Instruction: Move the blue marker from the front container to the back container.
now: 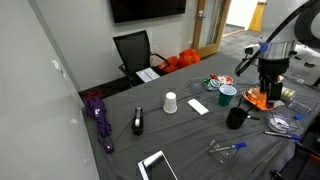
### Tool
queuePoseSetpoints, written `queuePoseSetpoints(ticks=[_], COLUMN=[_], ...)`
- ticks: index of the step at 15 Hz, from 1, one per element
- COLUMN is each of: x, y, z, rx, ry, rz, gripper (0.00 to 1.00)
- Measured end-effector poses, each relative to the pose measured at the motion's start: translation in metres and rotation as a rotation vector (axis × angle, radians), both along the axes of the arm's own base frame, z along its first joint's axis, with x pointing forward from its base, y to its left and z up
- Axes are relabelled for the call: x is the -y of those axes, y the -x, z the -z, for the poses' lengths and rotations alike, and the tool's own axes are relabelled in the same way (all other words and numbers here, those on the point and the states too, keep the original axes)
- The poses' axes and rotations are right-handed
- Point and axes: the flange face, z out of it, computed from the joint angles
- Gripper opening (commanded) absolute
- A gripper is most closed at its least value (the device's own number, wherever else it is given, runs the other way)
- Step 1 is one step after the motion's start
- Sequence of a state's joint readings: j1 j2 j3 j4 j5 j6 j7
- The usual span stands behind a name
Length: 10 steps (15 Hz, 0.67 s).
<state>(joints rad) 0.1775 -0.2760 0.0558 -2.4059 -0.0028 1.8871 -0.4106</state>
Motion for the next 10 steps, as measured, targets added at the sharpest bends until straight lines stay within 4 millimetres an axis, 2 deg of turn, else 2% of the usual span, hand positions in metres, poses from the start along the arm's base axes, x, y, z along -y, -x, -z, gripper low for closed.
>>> queuePoseSetpoints(ticks=[4,10], x=[-0.01,-0.015], y=[0.0,0.004], z=[0.033,0.08], rx=[-0.003,0.012], ry=[-0.026,-0.051], rz=[-0.121,-0.217], gripper=[1.0,1.0])
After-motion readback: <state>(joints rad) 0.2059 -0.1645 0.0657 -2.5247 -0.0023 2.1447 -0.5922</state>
